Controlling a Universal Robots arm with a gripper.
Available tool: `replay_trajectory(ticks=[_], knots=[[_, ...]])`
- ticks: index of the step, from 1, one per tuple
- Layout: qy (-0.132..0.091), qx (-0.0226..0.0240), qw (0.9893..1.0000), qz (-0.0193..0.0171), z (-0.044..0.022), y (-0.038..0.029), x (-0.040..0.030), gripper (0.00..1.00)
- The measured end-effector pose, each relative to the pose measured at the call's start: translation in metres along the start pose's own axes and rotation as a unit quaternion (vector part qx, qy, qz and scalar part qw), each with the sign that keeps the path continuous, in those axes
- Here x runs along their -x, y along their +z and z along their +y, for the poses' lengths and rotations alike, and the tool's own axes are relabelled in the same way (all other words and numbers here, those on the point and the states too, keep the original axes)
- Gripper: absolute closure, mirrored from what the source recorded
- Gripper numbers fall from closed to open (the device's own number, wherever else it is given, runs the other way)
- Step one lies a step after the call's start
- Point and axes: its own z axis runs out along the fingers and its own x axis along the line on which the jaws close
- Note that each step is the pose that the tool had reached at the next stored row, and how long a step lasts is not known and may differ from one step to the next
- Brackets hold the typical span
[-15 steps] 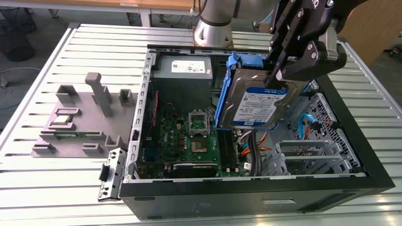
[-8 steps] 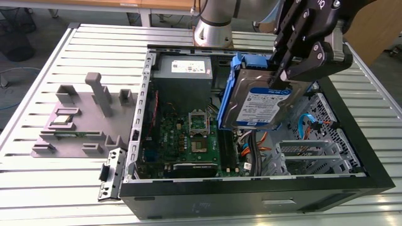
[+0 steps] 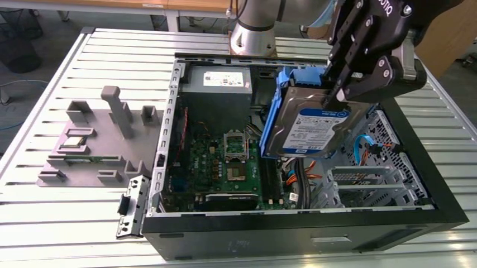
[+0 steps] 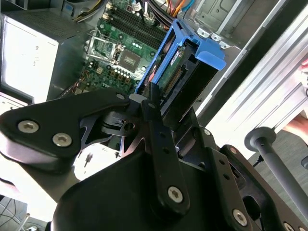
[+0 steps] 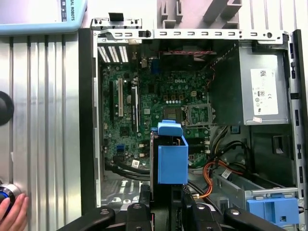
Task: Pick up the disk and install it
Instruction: 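Pick up the disk, then insert the disk into the insertion slot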
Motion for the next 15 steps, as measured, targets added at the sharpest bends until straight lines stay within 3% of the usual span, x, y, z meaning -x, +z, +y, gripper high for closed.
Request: replay_trajectory(ticks=[15], knots=[[0.000,0.0000,1.0000,-0.0001,-0.0032,-0.0017,-0.0223,0.65]])
